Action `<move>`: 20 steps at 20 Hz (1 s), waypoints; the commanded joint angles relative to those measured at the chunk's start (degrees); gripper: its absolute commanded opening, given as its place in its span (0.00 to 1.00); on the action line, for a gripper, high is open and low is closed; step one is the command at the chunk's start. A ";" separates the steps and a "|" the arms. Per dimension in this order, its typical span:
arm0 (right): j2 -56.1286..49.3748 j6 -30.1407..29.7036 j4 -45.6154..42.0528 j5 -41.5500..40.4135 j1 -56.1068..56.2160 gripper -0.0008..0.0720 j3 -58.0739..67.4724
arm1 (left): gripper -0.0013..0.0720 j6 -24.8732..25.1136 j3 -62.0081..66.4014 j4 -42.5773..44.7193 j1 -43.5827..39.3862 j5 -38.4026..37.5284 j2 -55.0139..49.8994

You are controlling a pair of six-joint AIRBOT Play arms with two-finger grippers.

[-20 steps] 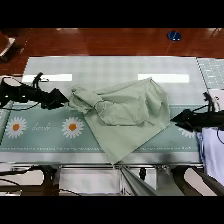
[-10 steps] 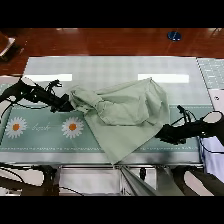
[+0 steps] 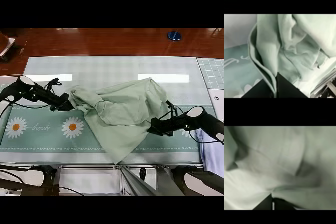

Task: Fold the shirts.

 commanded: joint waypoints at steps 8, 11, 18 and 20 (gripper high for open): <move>-1.70 -5.64 -5.35 8.74 -17.09 0.04 22.12 | 0.05 2.97 -5.42 -0.22 1.53 6.32 18.45; -6.80 -5.60 -5.40 10.51 -20.55 0.04 34.34 | 0.05 2.97 -18.25 -3.91 0.04 9.42 30.12; -23.74 -2.51 2.58 11.76 -16.09 0.04 52.28 | 0.05 -2.36 -41.48 -11.82 -15.50 16.98 45.59; -26.18 -2.54 2.49 11.76 -13.31 0.04 52.46 | 0.05 -2.69 -42.49 -12.28 -21.57 20.48 45.22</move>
